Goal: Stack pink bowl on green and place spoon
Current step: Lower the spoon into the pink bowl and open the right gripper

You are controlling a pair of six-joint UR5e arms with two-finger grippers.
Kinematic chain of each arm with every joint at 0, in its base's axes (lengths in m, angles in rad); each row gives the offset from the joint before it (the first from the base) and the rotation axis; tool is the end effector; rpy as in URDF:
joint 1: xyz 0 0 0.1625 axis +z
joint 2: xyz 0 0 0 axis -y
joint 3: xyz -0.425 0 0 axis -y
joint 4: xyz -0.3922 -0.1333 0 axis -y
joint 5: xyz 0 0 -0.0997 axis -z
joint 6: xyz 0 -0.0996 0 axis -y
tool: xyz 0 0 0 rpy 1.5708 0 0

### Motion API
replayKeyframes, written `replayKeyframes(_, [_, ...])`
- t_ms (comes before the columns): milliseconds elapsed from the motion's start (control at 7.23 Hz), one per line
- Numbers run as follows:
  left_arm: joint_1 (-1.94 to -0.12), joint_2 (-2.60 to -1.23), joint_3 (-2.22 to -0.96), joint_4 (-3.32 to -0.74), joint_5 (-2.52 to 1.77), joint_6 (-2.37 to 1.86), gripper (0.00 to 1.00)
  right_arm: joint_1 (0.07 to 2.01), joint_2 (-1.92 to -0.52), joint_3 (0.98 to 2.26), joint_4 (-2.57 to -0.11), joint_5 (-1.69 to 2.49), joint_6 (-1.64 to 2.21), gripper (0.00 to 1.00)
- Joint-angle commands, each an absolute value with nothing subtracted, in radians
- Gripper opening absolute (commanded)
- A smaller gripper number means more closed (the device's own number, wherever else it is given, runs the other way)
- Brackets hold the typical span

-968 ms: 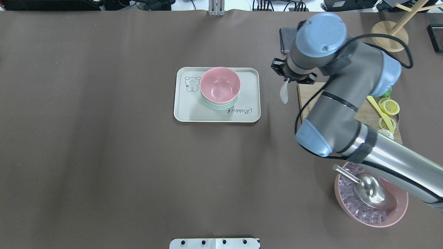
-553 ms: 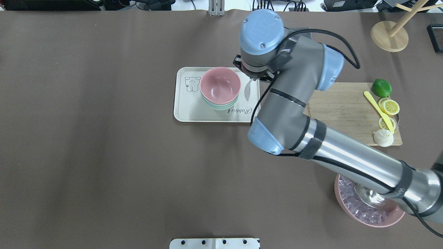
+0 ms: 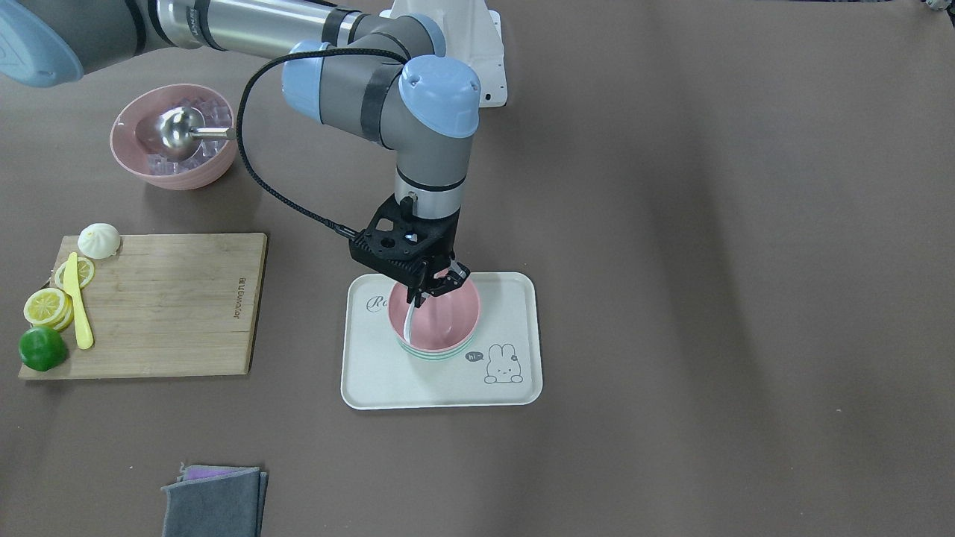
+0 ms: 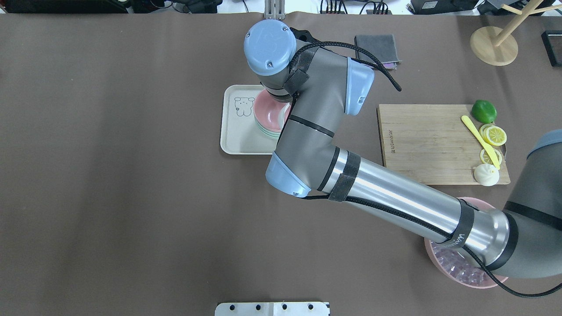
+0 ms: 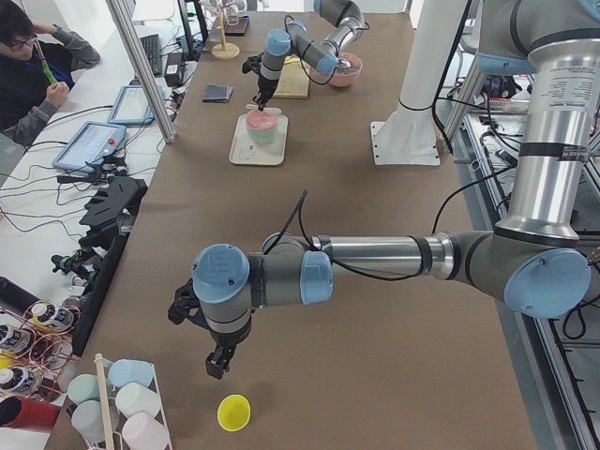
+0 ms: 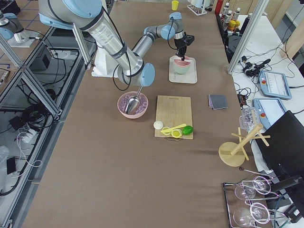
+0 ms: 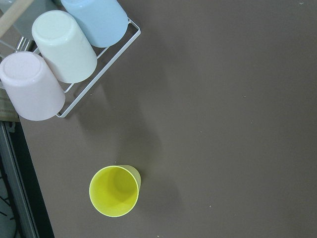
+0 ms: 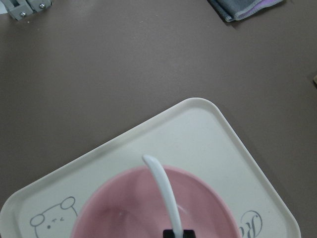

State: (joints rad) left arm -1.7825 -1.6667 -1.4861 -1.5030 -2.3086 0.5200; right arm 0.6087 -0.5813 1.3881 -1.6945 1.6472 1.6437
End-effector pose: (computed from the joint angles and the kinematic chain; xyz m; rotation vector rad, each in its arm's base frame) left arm -0.1758 -0.5025 0.6604 0.2142 0.7104 0.2732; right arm -0.5570 -0.5414 0.1268 0.1119 -0.6897 0.6282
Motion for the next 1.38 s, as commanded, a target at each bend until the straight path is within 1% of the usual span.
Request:
replayKeyframes(0, [-1.782,-1.661,-1.486,-1.503,-2.309,0.520,0.98,0.609,-0.572,1.359,-1.689,1.634,1.632,0.00])
replayKeyframes(691, [-1.782,-1.660,-1.486,-1.503,-2.309,0.522,0.98,0.609,-0.572,1.353,-1.687,1.626,1.596,0.00])
replayKeyframes(830, [-1.784,-1.660,-1.486,-1.503,-2.309,0.522,0.98,0.607,-0.577,1.353,-1.687,1.625,1.589,0.58])
replayKeyframes(968, [-1.784,-1.660,-1.486,-1.503,-2.309,0.522,0.98,0.607,-0.577,1.353,-1.687,1.623,1.580,0.72])
replayKeyframes(1245, [-1.784,-1.660,-1.486,-1.503,-2.310,0.522,0.98,0.609,-0.575,1.355,-1.687,1.609,1.565,0.88])
